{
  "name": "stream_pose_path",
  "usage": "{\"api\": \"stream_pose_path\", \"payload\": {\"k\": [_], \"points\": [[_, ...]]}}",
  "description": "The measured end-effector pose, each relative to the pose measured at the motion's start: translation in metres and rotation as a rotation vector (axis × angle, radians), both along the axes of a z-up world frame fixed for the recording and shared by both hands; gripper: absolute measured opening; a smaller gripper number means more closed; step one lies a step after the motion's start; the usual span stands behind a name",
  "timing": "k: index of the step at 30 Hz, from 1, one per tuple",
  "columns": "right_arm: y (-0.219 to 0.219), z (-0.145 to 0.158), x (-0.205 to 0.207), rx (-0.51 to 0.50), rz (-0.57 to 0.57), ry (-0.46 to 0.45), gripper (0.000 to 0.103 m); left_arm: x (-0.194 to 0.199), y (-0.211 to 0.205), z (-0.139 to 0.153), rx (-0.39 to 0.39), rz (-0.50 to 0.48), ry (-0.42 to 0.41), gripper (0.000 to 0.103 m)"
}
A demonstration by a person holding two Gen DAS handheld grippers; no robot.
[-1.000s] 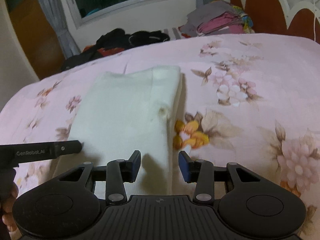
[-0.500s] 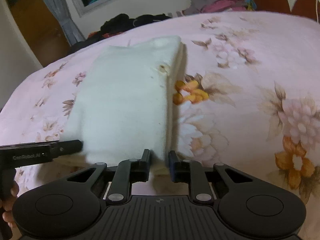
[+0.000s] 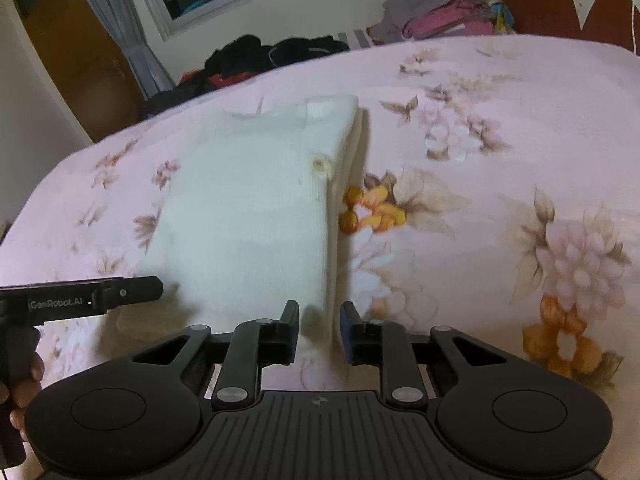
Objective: Fold small clothes
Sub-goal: 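Grasp the folded sweater edge with the right gripper, then grasp the sweater end with the left gripper while the right gripper holds its edge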
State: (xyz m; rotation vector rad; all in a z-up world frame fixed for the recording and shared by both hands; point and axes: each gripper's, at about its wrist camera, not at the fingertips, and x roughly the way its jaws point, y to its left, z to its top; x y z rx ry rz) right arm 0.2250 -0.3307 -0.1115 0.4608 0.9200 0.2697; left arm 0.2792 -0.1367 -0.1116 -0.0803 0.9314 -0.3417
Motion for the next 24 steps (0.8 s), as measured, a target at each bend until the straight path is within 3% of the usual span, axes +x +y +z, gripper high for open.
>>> {"api": "stream_pose_path", "payload": {"k": [1, 3, 11, 18, 22, 24], "points": [[-0.002, 0.003, 0.003, -0.001, -0.007, -0.009, 0.04, 0.002, -0.001, 0.004, -0.003, 0.002, -0.011, 0.069], [-0.004, 0.008, 0.008, -0.004, -0.023, -0.033, 0.053, 0.008, -0.004, 0.01, -0.001, 0.007, -0.028, 0.069], [-0.01, 0.023, 0.043, -0.005, -0.045, -0.089, 0.053, 0.041, -0.009, 0.024, -0.024, 0.04, -0.055, 0.07], [-0.002, 0.02, 0.079, -0.023, -0.073, -0.119, 0.052, 0.07, -0.011, 0.011, -0.03, 0.08, -0.051, 0.067], [0.002, 0.005, 0.098, -0.021, -0.066, -0.085, 0.039, 0.083, -0.009, -0.007, -0.015, 0.085, -0.024, 0.056], [0.002, -0.004, 0.103, 0.008, -0.062, -0.06, 0.033, 0.085, -0.005, -0.015, -0.037, 0.093, -0.01, 0.058]]}}
